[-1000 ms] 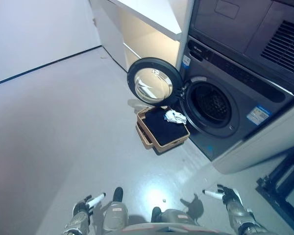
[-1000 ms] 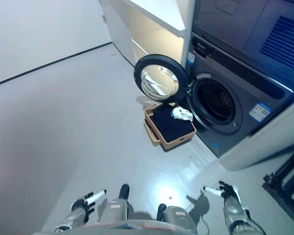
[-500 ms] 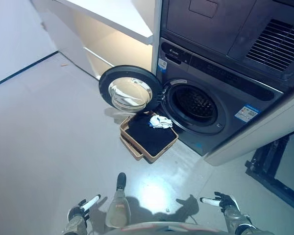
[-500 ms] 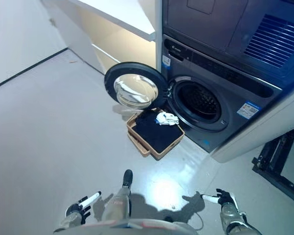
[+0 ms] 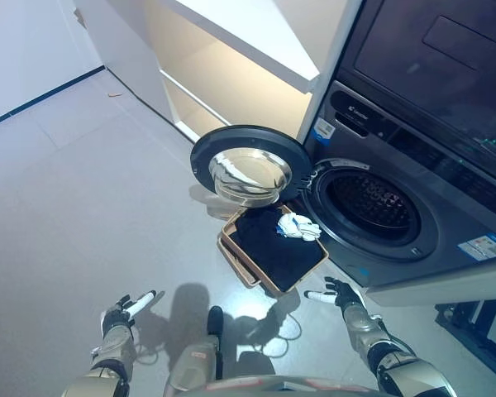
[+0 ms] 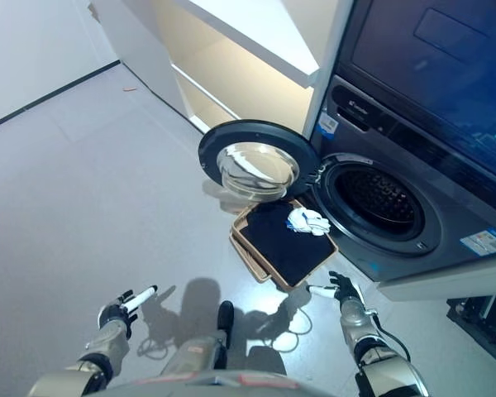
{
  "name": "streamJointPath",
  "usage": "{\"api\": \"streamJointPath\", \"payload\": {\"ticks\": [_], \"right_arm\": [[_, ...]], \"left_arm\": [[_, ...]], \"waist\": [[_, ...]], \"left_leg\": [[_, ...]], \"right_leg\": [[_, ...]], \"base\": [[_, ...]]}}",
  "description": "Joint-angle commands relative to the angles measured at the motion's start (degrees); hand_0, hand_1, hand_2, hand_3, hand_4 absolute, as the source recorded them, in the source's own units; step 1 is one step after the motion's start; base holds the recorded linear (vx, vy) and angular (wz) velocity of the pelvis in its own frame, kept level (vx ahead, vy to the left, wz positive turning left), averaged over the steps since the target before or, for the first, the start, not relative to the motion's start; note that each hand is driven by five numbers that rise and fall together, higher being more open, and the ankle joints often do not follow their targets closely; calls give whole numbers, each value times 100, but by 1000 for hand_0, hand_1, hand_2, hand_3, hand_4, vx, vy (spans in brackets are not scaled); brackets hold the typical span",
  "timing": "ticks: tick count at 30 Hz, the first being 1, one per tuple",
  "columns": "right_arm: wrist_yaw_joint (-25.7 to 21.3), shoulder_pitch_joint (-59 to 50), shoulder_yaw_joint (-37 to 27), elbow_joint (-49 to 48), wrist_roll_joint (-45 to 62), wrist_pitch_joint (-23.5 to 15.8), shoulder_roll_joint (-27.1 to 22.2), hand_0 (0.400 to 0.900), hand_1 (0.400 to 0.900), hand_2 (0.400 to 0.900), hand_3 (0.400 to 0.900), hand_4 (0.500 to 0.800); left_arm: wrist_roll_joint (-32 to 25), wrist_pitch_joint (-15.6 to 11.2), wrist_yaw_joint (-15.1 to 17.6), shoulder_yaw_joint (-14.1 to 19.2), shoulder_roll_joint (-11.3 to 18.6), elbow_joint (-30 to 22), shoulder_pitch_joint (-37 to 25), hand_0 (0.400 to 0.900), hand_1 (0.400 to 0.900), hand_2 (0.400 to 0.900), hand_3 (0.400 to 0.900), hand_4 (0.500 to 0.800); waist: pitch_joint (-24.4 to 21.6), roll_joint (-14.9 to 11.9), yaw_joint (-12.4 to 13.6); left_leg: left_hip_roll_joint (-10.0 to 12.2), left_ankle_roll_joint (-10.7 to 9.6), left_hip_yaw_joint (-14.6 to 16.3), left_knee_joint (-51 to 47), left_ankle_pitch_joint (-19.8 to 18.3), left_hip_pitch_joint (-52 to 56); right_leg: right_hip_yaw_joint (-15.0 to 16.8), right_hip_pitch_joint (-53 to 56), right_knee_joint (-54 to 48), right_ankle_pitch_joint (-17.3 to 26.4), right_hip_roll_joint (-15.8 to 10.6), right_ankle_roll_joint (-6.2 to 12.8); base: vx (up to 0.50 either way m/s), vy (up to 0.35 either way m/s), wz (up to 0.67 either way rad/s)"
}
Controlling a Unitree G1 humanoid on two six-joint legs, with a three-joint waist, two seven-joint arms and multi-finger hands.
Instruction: Put the clothes in the basket into the washing machine.
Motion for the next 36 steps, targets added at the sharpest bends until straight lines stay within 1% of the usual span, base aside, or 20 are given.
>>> {"api": "streamJointPath", "payload": {"ticks": [1,2,3,4,5,6,8,11,14,16,18,20,21,23,24,26,27,30,33,36], "right_arm": [[-216,204,-174,-350,-8,-131,-434,900,900,900,900,800],[-226,241,-212,-317,-3,-124,-436,900,900,900,900,800],[-239,278,-258,-291,9,-116,-421,900,900,900,900,800],[-238,339,-305,-309,19,-117,-427,900,900,900,900,800],[-228,372,-332,-298,16,-115,-438,900,900,900,900,800],[-234,364,-357,-304,14,-108,-444,900,900,900,900,800],[-262,376,-427,-285,7,-106,-480,900,900,900,900,800],[-296,382,-499,-322,-31,-111,-544,900,900,900,900,800],[-306,383,-512,-349,-169,-88,-594,900,900,900,900,800],[-333,336,-513,-347,-231,-77,-636,900,900,900,900,800],[-350,253,-451,-347,-331,-66,-692,900,900,900,900,800],[-438,141,-340,-477,-551,-64,-803,900,900,900,900,800],[-494,37,-173,-491,-812,-36,-880,900,900,900,900,800],[-764,-226,195,-586,-1549,59,-1133,900,900,900,900,800],[-898,-280,243,-676,-1743,47,-1262,900,900,900,900,800],[-1159,-581,508,-735,-2383,191,-1571,900,900,900,900,800],[-1360,-740,620,-660,-2642,240,-1697,900,900,900,900,800],[-1453,-1310,1276,-50,-3477,459,-1914,900,900,900,900,800],[-1631,-1810,1703,25,-4024,629,-2093,900,900,900,900,800],[-1733,-2127,1916,83,-4138,693,-2191,900,900,900,900,800]], "left_arm": [[212,-105,19,167,214,-153,143,900,900,900,900,800],[257,-86,-6,166,201,-143,160,900,900,900,900,800],[312,-60,-32,161,187,-126,170,900,900,900,900,800],[348,-45,-64,156,170,-133,207,900,900,900,900,800],[362,-45,-78,162,162,-112,216,900,900,900,900,800],[362,-57,-73,160,168,-100,207,900,900,900,900,800],[426,-63,-82,117,171,-46,164,900,900,900,900,800],[525,-86,-81,64,196,-55,128,900,900,900,900,800],[551,-88,-75,116,201,-38,158,900,900,900,900,800],[575,-75,-63,125,205,-19,150,900,900,900,900,800],[546,-83,-49,124,223,-22,123,900,900,900,900,800],[502,-87,4,127,298,-44,1,900,900,900,900,800],[485,-122,57,133,324,-46,-40,900,900,900,900,800],[351,-206,157,128,365,-101,-124,900,900,900,900,800],[362,-235,200,98,369,-130,-154,900,900,900,900,800],[311,-305,325,-17,375,-213,-338,900,900,900,900,800],[271,-350,408,-71,375,-263,-487,900,900,900,900,800],[108,-407,449,-229,261,-306,-772,900,900,900,900,800],[-68,-464,446,-327,181,-410,-952,900,900,900,900,800],[-260,-529,441,-414,110,-599,-1102,900,900,900,900,800]], "waist": [[385,303,-167],[461,420,-241],[510,500,-275],[529,586,-350],[562,617,-466],[618,626,-521],[705,606,-644],[841,515,-874],[900,471,-946],[939,424,-953],[1000,379,-962],[1077,315,-979],[1124,277,-945],[1233,287,-906],[1269,304,-918],[1431,360,-974],[1532,402,-993],[1660,568,-990],[1795,677,-974],[1912,764,-940]], "left_leg": [[14,71,-548,616,-355,-214],[-51,136,-614,551,-379,-10],[-95,189,-600,497,-450,187],[-110,205,-591,376,-510,421],[-119,175,-636,261,-553,660],[-115,147,-684,182,-579,840],[-166,64,-798,195,-647,998],[-246,-51,-1016,229,-853,1355],[-251,-122,-1113,252,-1004,1631],[-259,-161,-1185,306,-1097,1723],[-259,-197,-1259,393,-1165,1718],[-238,-274,-1339,505,-1244,1630],[-214,-302,-1371,532,-1262,1572],[-92,-397,-1467,513,-1175,1373],[-40,-431,-1519,476,-1122,1266],[43,-513,-1583,424,-981,909],[90,-581,-1569,395,-885,700],[186,-718,-1533,291,-690,285],[260,-748,-1494,90,-527,34],[297,-777,-1476,-13,-419,-198]], "right_leg": [[251,-105,899,2878,-280,-503],[205,-249,1307,2732,-210,-556],[-34,-398,1541,2670,-300,-544],[-262,-673,1602,2353,-325,-561],[-374,-966,1403,1979,-211,-590],[-554,-1105,1144,1685,-211,-591],[-762,-1287,494,1580,-265,-500],[-785,-1291,-464,1830,-352,-259],[-877,-1321,-739,2057,-412,-128],[-962,-1315,-761,2101,-413,-93],[-945,-1398,-685,2087,-358,-90],[-860,-1458,-717,1913,-285,-118],[-893,-1480,-727,1857,-240,-146],[-1025,-1605,-700,1692,-161,-187],[-1089,-1655,-708,1634,-160,-200],[-1206,-1935,-657,1570,-189,-214],[-1265,-2078,-640,1578,-232,-212],[-1432,-2355,-710,1601,-273,-237],[-1354,-2715,-720,1686,-256,-226],[-1268,-3042,-660,1725,-277,-231]], "base": [[185,337,28],[215,336,29],[244,299,24],[285,231,24],[309,134,27],[280,34,34],[251,-45,50],[269,-94,71],[212,-68,40],[157,-83,36],[80,-102,38],[33,-144,42],[-11,-182,38],[-78,-198,45],[-117,-182,43],[-167,-151,45],[-186,-146,58],[-99,-93,33],[-54,-45,-1],[-50,-36,0]]}}
